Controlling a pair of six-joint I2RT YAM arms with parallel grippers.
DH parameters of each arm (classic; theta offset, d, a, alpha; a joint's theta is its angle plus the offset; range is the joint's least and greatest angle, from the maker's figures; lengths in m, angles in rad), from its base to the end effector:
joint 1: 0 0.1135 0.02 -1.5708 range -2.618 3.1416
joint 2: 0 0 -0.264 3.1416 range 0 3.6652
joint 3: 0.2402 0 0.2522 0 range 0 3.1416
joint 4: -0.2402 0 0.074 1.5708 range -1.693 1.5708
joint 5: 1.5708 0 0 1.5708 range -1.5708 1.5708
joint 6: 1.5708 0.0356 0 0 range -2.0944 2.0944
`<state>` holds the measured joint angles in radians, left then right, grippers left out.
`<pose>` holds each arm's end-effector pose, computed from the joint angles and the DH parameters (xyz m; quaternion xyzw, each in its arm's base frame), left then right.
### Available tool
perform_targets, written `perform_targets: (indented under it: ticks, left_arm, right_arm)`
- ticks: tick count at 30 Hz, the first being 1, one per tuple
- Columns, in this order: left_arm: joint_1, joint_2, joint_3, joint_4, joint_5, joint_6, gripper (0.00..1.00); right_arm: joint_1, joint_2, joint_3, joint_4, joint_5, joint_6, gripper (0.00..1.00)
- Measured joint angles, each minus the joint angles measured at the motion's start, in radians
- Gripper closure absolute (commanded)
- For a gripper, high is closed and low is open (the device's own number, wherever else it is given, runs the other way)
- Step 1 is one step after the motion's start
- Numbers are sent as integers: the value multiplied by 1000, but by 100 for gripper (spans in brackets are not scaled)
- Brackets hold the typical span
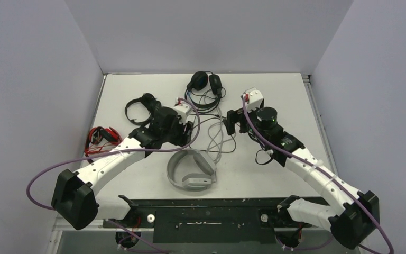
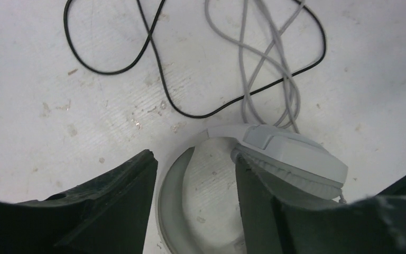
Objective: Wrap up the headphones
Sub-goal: Place the headphones at the corner of the board, then pick up the headphones from the corner of the board.
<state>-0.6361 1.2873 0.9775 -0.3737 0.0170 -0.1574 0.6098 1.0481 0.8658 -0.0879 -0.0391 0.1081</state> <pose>0.2271 -0.1684 0.2802 0.2177 0.8765 -0.1729 0.3929 0.2005 0.1418 0.3276 -0.2090 0.7679 0.2272 0.5613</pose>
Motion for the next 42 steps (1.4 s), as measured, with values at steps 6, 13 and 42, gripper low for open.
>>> perform_targets:
  ticks: [6,13,42]
  left_arm:
    - [-3,28,-13,-128,-124,-102,3]
    - [-39,24,-111,-238,-214,-244,5]
    - [-264,129,-77,-328,-590,-402,99]
  right_arm:
    - [-55,157,41,-45,-31,63,0]
    - [-76,230,42,-41,-77,93,0]
    - [-189,1043,624,101,200,425,1]
